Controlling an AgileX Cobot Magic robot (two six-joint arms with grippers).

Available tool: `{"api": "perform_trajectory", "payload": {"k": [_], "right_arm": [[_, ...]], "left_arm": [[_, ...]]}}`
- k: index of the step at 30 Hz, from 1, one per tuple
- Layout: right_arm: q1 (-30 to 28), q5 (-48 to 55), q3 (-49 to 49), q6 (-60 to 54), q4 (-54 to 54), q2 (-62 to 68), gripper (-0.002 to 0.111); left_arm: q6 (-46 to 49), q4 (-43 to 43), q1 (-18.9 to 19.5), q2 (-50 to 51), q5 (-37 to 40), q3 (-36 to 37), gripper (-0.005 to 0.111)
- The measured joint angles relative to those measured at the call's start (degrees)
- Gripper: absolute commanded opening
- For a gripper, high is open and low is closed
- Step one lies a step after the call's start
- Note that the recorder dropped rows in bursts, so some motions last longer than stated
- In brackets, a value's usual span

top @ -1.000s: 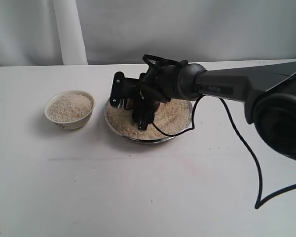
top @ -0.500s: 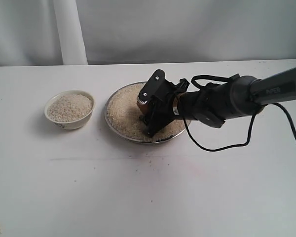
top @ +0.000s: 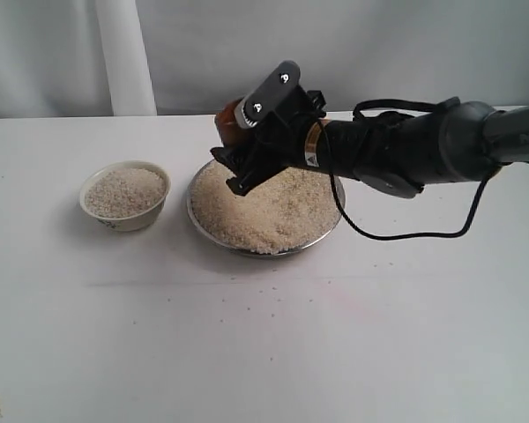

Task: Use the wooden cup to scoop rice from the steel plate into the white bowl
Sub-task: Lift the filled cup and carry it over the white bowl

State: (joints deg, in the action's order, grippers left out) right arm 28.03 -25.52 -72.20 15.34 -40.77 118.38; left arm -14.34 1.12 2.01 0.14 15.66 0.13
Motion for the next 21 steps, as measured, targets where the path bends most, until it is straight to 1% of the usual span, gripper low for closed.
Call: {"api": "perform_trajectory", "payload": {"k": [4,6,8,13,17,21], "right_arm": [[0.1,-0.2,-2.8,6.2,-4.1,-1.7,0.000],[0.9,1.9,-5.4,10.1,-7.5,-1.8,0.000],[2.7,7.3,-8.8,13.1,-11.6,-1.7,0.000],[9.4,21.6,-17.4,14.7,-18.0,-1.1,0.000],[13.6,29.1,-25.6,14.3,-19.2,2.1,0.000],[16.1,37.9,-34.1,11.3,-18.9,6.9,0.000]], "left_arm": [[0.0,0.0,0.0,0.0,0.0,0.0,0.000],[0.0,0.0,0.0,0.0,0.0,0.0,0.000],[0.0,0.0,0.0,0.0,0.0,0.0,0.000],[0.0,0.0,0.0,0.0,0.0,0.0,0.000],[0.0,0.0,0.0,0.0,0.0,0.0,0.000],[0.0,0.0,0.0,0.0,0.0,0.0,0.000]]}}
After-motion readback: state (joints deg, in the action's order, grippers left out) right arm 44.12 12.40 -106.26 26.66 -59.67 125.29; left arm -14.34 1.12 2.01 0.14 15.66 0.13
